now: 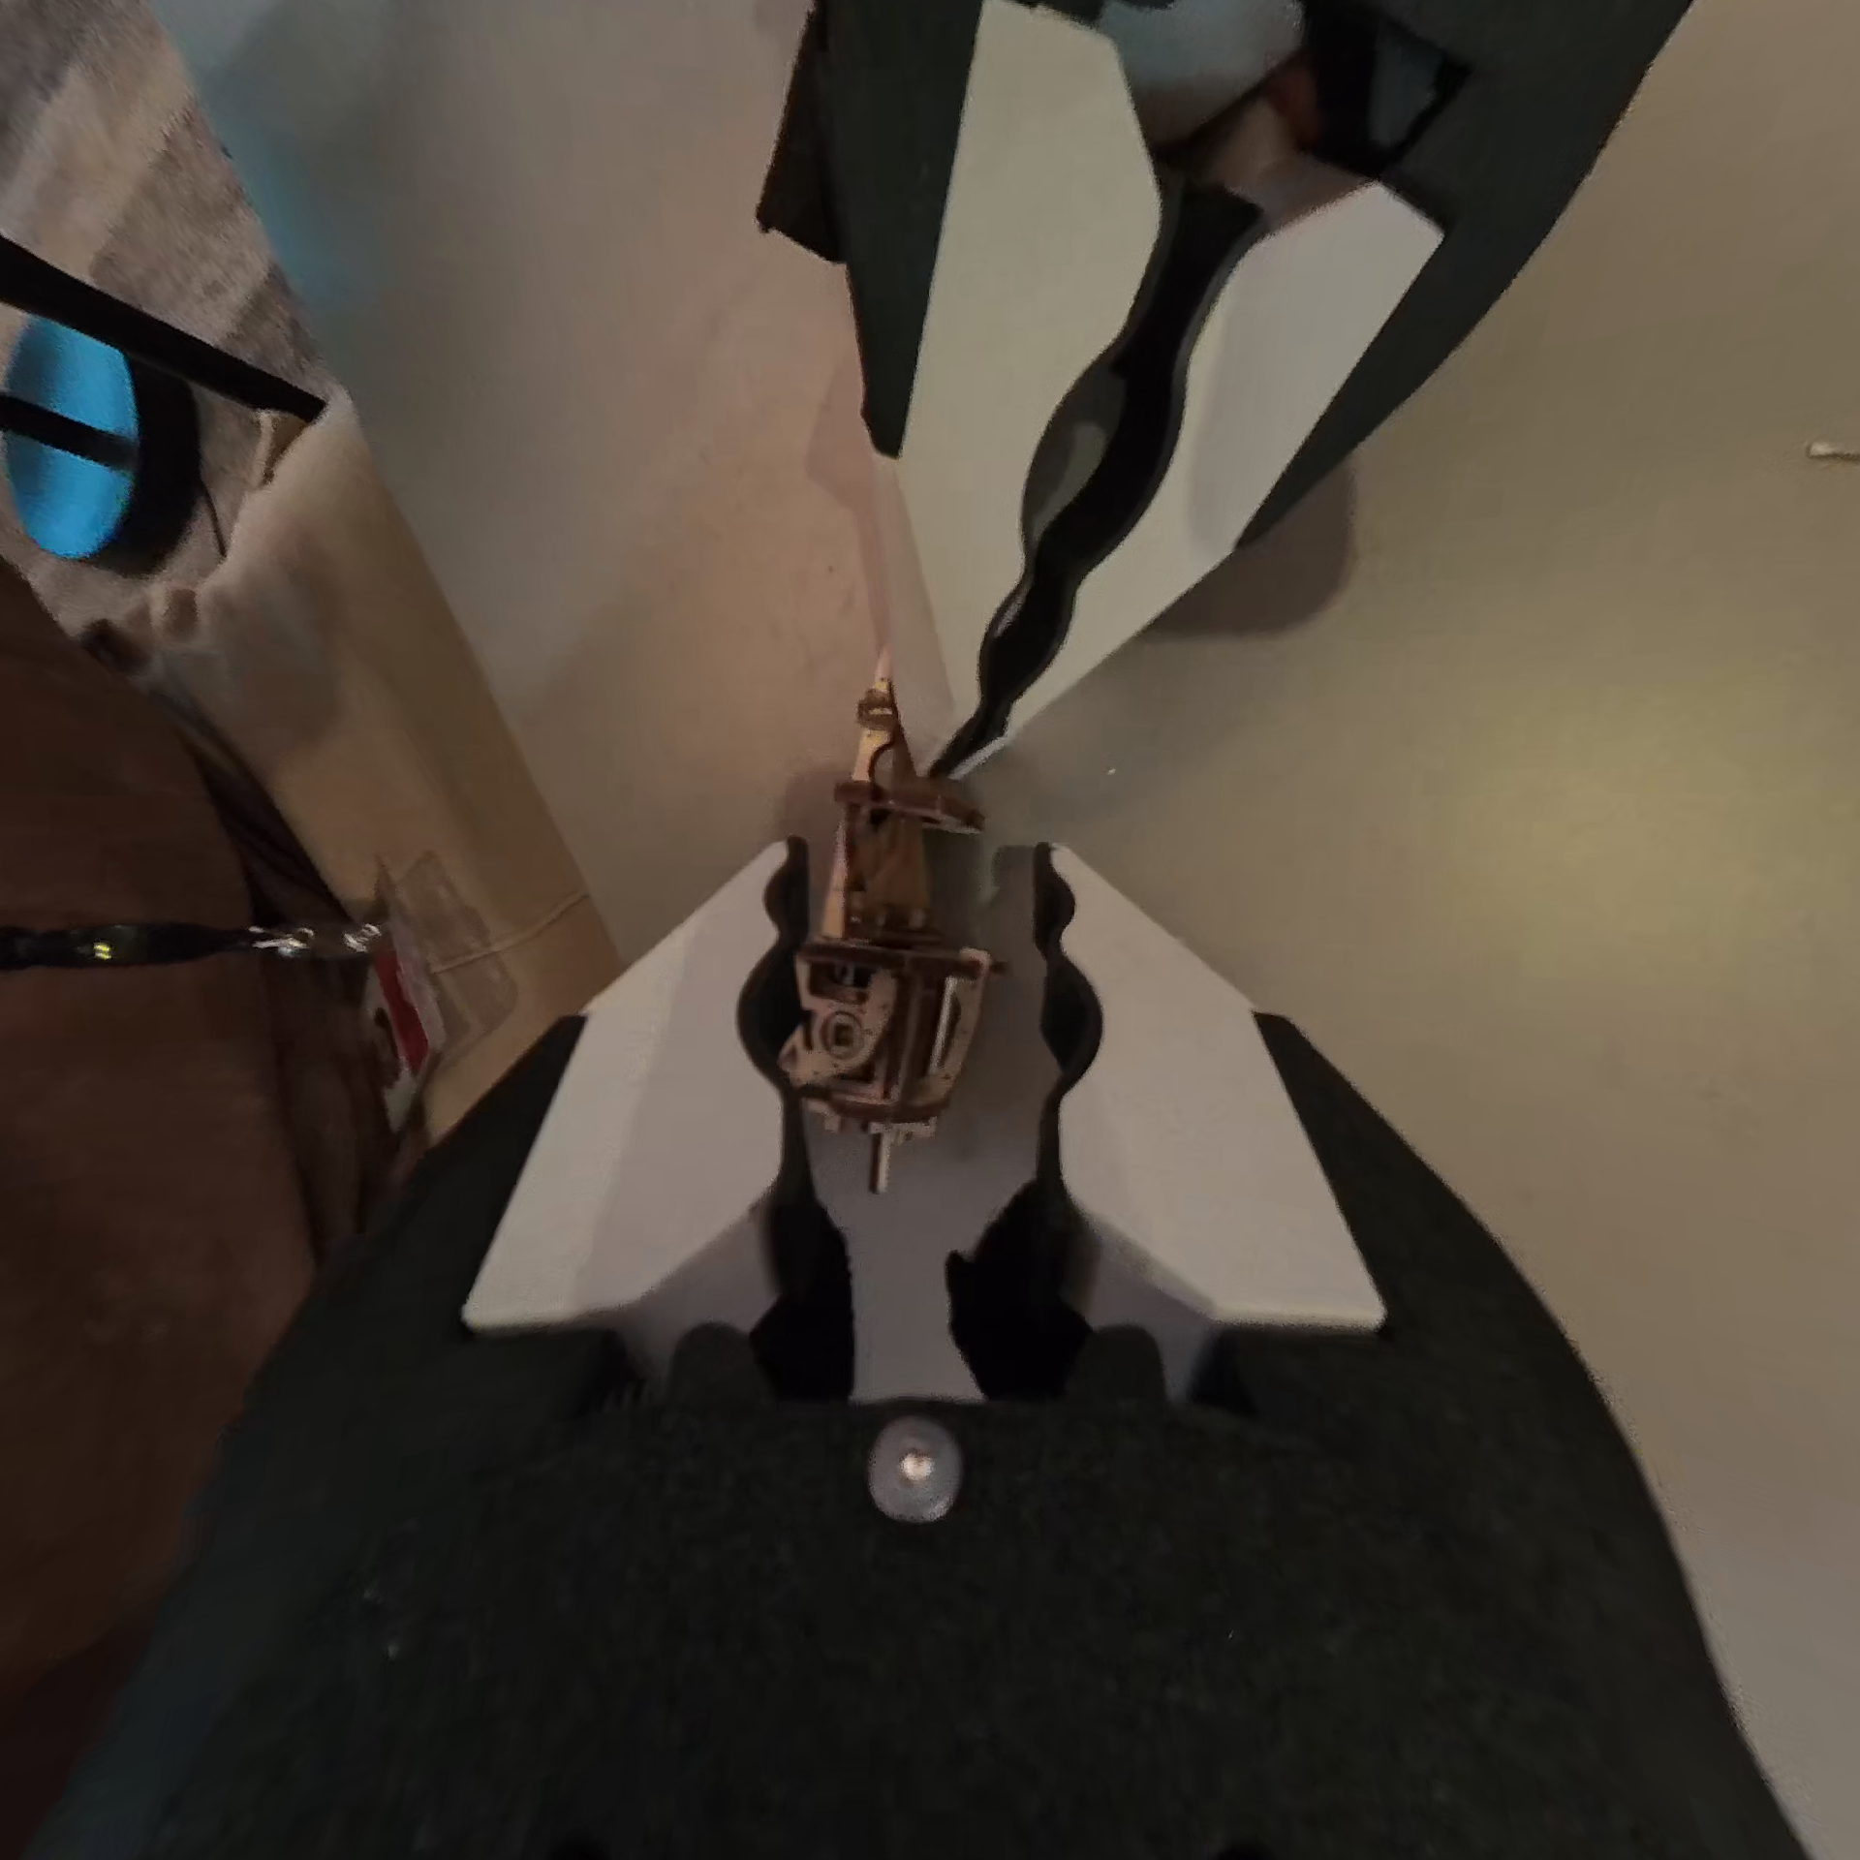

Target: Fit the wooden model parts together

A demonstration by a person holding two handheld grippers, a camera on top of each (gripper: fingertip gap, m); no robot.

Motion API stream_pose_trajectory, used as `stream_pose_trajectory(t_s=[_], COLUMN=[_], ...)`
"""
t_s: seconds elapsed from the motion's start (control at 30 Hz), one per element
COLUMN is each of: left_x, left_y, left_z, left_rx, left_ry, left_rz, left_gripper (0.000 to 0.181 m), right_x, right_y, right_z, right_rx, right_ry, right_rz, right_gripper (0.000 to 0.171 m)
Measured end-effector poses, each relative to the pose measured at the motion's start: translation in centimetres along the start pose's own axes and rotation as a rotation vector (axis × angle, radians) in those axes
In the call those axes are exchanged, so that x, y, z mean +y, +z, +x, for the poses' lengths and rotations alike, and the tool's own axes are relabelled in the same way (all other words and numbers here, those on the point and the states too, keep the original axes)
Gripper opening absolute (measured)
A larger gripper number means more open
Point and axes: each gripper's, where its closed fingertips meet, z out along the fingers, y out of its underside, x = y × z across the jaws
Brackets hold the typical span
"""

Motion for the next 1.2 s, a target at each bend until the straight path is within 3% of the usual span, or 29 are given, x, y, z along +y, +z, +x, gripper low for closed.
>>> stream_pose_trajectory(t_s=[0.13,0.2,0.3,0.73,0.97,1.2], left_x=[-0.2,-0.3,-0.5,0.2,0.3,-0.5], left_y=[-0.1,0.0,0.1,-1.7,-0.9,-0.9], left_z=[0.3,0.4,0.6,0.2,0.1,0.4], left_rx=[0.002,0.0,-0.001,-0.033,-0.006,0.009], left_ry=[0.005,0.009,0.015,-0.014,-0.04,-0.027], left_rz=[0.011,0.011,0.02,0.028,0.054,0.082], left_gripper=[0.0,0.0,0.0,0.0,0.0,0.0], right_x=[0.0,0.3,0.4,0.9,1.0,-0.2], right_y=[1.4,2.1,2.7,2.7,2.7,1.2], right_z=[-0.2,-0.2,-0.5,-0.5,-0.3,-0.1], right_rx=[0.04,0.046,0.028,0.066,0.071,0.026], right_ry=[0.037,0.059,0.075,0.001,-0.017,0.026], right_rz=[-0.006,-0.025,-0.03,-0.084,-0.092,-0.003], right_gripper=[0.059,0.056,0.034,0.034,0.034,0.041])
